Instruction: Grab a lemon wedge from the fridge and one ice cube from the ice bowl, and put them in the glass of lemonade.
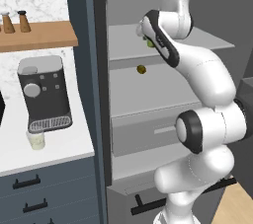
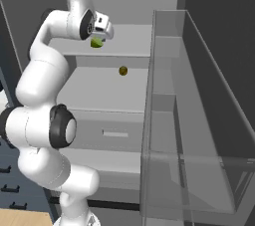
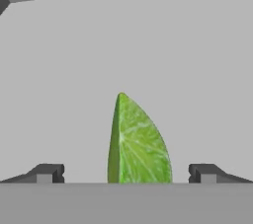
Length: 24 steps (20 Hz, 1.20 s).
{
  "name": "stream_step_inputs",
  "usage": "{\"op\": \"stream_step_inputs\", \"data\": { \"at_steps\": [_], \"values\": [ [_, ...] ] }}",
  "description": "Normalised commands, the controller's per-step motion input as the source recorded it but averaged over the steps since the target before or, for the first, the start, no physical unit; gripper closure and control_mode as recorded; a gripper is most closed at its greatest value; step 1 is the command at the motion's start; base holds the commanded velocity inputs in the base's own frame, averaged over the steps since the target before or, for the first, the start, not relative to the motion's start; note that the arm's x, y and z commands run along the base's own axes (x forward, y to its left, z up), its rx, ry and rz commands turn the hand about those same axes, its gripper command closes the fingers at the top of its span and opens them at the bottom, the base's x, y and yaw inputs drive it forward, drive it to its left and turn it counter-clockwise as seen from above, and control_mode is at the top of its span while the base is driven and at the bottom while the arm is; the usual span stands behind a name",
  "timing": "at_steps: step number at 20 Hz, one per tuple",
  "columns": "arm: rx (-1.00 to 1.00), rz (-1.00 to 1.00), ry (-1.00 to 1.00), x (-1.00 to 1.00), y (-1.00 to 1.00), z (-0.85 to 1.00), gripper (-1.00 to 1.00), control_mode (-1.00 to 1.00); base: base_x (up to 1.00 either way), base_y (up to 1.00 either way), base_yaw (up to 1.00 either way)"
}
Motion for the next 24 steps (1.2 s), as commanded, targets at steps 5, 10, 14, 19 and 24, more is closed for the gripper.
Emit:
{"op": "stream_step_inputs", "data": {
  "at_steps": [5, 10, 14, 19, 24],
  "values": [
    [0.00, 0.00, 0.01, 0.25, 0.01, -0.40, -1.00, -1.00, 0.00, 0.00, 0.00],
    [0.00, 0.00, 0.00, 0.00, 0.00, -0.20, -1.00, -1.00, 0.00, 0.00, 0.00],
    [0.00, 0.00, 0.00, 0.00, 0.00, -0.11, -1.00, -1.00, 0.00, 0.00, 0.00],
    [0.00, 0.00, 0.01, 0.00, 0.00, -0.11, 1.00, -1.00, 0.00, 0.00, 0.00],
    [0.00, 0.00, 0.01, 0.00, 0.00, -0.07, 1.00, -1.00, 0.00, 0.00, 0.00]
  ]
}}
